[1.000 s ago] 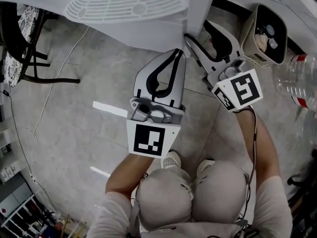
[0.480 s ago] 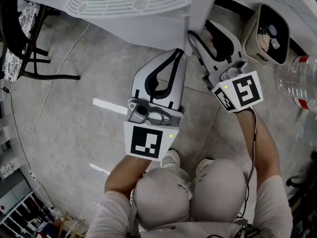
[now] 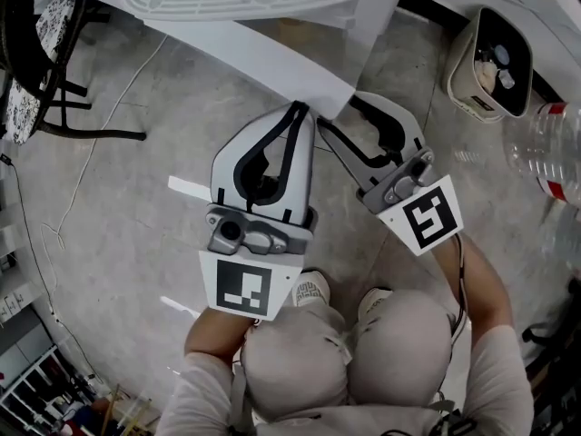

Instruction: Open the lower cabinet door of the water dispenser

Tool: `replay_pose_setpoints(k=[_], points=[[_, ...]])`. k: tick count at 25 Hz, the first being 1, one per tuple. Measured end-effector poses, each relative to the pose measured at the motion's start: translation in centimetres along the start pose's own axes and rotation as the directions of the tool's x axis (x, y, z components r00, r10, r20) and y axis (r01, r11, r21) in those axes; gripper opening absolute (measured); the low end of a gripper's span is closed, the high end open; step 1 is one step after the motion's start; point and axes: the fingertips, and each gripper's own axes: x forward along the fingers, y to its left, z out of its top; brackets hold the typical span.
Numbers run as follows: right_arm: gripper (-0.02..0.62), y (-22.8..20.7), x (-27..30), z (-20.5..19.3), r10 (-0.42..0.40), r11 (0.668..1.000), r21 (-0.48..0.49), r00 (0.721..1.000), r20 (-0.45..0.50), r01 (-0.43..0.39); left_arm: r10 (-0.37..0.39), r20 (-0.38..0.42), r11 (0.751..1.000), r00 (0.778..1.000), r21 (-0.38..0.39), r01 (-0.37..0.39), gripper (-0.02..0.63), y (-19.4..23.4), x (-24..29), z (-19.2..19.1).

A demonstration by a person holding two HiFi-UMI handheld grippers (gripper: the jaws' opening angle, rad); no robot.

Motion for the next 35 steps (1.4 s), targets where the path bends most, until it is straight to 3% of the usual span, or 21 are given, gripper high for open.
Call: replay_pose_setpoints(k=[5,12,16,18,23,35], points=[[0.178,1.2,-0.2,-0.1,-0.005,1.0,-0.011,1.0,0.0,0.005,0.044,-0.031,0.997,0.999,0.064,-0.042,0.006,1.9,-4.1,1.0],[0.178,6.8,1.1,-0.4,0.128,0.991,-0.033,0.991,-0.038,-0.129,0.143,-0.061,0.987,0.988,0.087,-0.137,0.005,4.6,-8.8,1.9],[0.187,9.2,2.2,-0.5,0.157,0.987,-0.029,0.986,-0.051,-0.159,0.191,-0.086,0.978,0.978,0.096,-0.183,0.005,5.8,-11.2,2.4],[0.189,10.3,2.7,-0.6,0.165,0.985,-0.031,0.985,-0.053,-0.167,0.238,-0.109,0.968,0.965,0.103,-0.227,0.005,6.6,-12.3,2.3],[0.19,13.5,4.0,-0.7,0.198,0.98,-0.025,0.979,-0.049,-0.199,0.371,-0.187,0.927,0.91,0.126,-0.352,0.005,9.0,-14.7,-0.6],[0.153,20.1,9.1,-1.0,0.322,0.947,0.003,0.946,-0.026,-0.322,0.509,-0.229,0.86,0.83,0.117,-0.496,0.005,12.6,-20.9,-3.2]])
